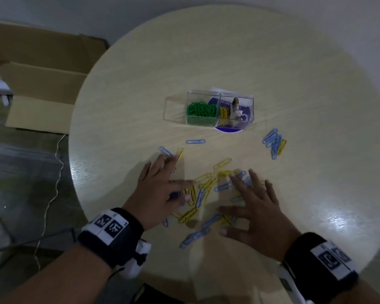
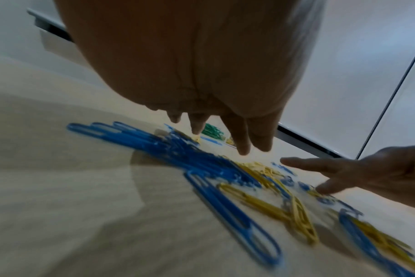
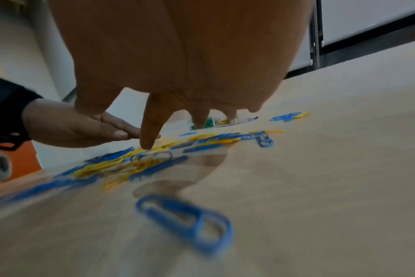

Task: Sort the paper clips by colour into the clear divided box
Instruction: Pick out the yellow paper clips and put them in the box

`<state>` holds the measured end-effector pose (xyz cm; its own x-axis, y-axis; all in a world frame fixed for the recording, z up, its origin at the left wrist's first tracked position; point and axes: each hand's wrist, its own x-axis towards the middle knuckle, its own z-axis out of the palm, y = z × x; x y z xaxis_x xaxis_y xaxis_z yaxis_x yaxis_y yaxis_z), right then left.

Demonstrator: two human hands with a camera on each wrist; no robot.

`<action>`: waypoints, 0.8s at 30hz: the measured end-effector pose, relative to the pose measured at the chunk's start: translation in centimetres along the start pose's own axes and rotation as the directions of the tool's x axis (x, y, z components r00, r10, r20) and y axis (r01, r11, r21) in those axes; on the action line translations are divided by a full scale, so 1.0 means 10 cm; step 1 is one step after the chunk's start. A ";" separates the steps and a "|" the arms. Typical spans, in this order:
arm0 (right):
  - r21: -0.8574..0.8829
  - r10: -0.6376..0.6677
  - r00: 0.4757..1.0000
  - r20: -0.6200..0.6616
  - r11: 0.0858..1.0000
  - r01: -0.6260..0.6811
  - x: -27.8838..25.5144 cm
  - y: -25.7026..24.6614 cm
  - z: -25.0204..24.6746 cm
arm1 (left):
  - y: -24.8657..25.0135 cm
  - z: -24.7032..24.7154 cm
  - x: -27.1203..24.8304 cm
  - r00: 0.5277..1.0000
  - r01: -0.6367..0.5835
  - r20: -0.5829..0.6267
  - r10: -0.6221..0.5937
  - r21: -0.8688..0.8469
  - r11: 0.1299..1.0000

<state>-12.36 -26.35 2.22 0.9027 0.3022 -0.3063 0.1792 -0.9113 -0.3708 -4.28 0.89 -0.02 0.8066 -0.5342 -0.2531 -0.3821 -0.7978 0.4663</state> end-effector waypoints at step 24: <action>0.165 0.100 0.993 -0.060 0.982 -0.089 0.97 0.05 -0.33 | -0.05 -0.49 0.66 0.995 0.049 -0.090 -0.046 0.033 0.998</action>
<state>-2.26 -24.84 1.93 0.9380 0.1920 -0.2887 0.0311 -0.8759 -0.4815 3.46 -0.91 2.24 0.8607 -0.4695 -0.1969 -0.3567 -0.8320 0.4248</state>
